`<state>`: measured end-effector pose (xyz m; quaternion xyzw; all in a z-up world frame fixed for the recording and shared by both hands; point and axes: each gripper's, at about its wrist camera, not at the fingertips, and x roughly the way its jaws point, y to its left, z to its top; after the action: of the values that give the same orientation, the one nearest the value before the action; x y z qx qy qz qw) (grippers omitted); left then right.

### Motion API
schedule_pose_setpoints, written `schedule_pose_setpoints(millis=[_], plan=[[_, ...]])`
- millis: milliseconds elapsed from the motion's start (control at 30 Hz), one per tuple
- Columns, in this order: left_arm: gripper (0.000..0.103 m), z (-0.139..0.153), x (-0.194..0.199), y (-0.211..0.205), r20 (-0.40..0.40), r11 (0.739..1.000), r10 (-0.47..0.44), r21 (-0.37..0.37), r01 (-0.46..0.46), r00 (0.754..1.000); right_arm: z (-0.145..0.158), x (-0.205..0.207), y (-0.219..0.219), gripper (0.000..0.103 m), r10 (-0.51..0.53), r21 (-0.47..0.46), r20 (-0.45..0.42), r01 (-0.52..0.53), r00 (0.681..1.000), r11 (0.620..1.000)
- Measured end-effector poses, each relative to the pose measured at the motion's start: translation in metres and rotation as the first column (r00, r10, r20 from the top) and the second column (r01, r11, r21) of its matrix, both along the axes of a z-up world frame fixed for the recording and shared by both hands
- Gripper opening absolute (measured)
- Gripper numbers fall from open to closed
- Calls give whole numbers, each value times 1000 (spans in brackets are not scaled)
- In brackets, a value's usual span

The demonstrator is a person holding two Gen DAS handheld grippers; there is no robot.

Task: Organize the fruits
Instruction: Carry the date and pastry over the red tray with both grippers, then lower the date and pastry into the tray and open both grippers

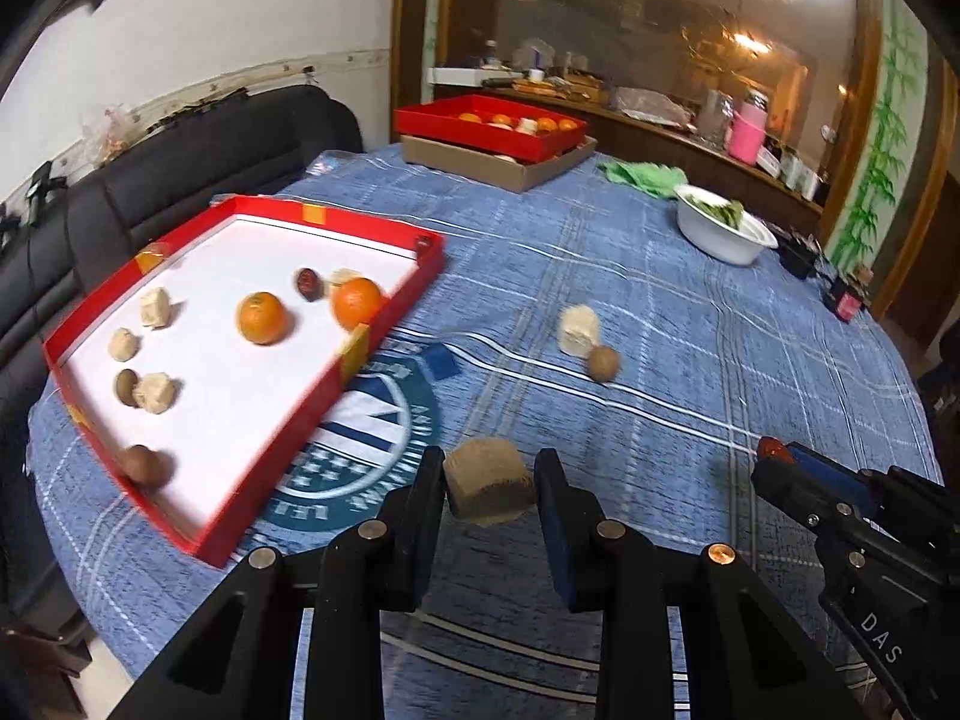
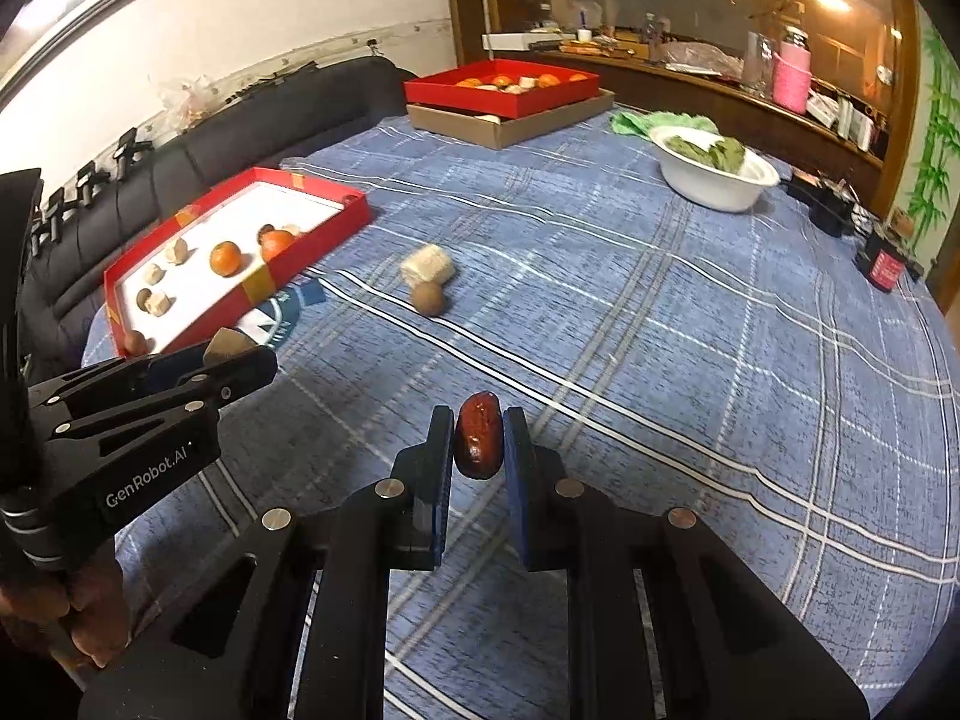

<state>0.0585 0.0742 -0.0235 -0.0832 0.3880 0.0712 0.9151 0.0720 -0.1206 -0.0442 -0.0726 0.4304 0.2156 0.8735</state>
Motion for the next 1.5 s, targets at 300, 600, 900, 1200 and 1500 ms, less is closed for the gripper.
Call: schedule_pose_setpoints(millis=[300,600,900,1200,1500], plan=[[29,15,-10,81,46,984,176,-26,-175,983,13,3,51,15,97,12,31,-98,995,995],[29,16,-13,164,53,944,329,-33,-327,943,15,-4,98,16,186,50,36,-187,982,981],[29,3,-3,194,23,927,374,-21,-374,927,6,-18,162,16,296,55,31,-297,955,953],[29,3,19,196,9,917,395,47,-395,919,4,18,214,16,315,93,43,-318,948,944],[29,1,37,198,-6,911,409,70,-407,913,-1,51,234,16,296,87,32,-298,955,951]])
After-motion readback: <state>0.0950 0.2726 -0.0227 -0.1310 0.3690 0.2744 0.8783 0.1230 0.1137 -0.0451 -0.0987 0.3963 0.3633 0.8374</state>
